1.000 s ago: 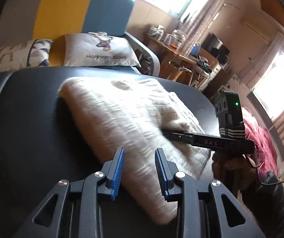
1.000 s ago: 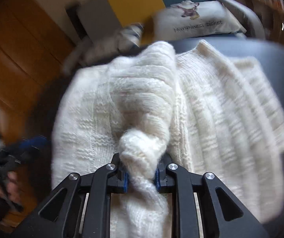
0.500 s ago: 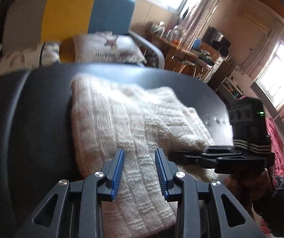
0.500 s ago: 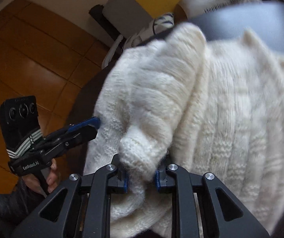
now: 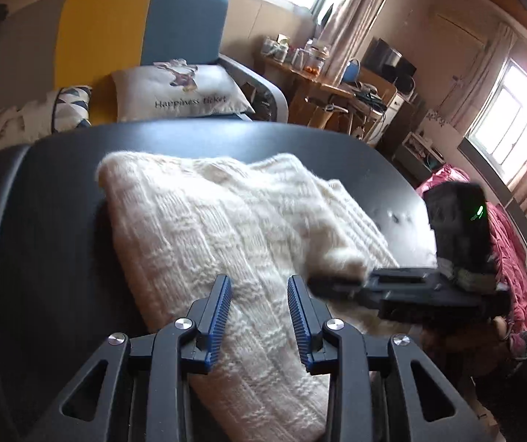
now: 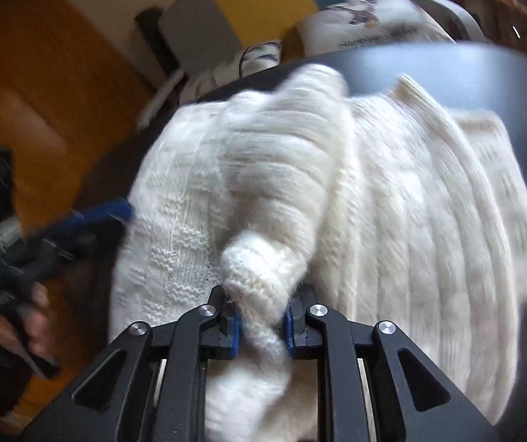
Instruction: Fold clothes
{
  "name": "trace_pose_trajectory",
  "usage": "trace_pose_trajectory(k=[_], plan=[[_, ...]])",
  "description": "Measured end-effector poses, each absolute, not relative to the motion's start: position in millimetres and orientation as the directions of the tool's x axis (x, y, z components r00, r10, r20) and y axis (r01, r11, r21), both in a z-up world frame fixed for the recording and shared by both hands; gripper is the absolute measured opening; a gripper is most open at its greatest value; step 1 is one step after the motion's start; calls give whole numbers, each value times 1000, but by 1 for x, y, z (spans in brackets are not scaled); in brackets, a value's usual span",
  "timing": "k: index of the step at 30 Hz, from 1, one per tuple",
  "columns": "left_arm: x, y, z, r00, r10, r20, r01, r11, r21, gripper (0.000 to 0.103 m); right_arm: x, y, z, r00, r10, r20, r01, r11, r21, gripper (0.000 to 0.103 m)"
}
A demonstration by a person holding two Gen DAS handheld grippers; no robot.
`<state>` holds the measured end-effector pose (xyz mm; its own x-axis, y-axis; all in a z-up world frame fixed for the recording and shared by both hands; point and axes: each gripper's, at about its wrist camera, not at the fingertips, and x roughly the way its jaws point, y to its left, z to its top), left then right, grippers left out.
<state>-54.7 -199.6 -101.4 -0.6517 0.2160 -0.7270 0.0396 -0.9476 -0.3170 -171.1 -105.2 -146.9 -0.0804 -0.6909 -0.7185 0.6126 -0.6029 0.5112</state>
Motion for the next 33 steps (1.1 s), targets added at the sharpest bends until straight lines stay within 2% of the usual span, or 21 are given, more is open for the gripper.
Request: trace_pose_trajectory(k=[3, 6, 7, 9, 11, 14, 17, 25, 33], plan=[[-51, -193, -93, -689, 210, -694, 39, -945, -324, 32, -174, -105, -139, -101, -704, -703, 627, -593, 504, 18], [-56, -185, -100, -657, 202, -726, 37, -954, -299, 33, -173, -109, -113, -126, -750, -649, 677, -543, 496, 21], [-60, -184, -105, -645, 209, -735, 40, -951, -305, 33, -173, -112, -108, -138, -748, -650, 691, -542, 477, 21], [-70, -182, -116, -620, 222, -752, 47, -947, -318, 32, -174, -118, -120, -144, -689, -710, 694, -582, 425, 21], [-68, -178, -115, -627, 209, -751, 40, -953, -300, 32, -178, -118, -143, -131, -651, -748, 686, -604, 406, 30], [-63, -176, -108, -644, 203, -738, 30, -957, -289, 33, -181, -93, -146, -110, -707, -698, 639, -588, 495, 39], [-57, -176, -99, -665, 202, -719, 20, -958, -288, 33, -179, -77, -133, -140, -731, -668, 653, -575, 493, 48], [-47, -186, -99, -678, 168, -716, 78, -952, -297, 33, -159, -38, -117, -36, -778, -627, 741, -442, 506, 48], [-71, -169, -103, -654, 129, -745, 43, -978, -206, 33, -135, -44, -118, 51, -766, -641, 807, -346, 478, 51]])
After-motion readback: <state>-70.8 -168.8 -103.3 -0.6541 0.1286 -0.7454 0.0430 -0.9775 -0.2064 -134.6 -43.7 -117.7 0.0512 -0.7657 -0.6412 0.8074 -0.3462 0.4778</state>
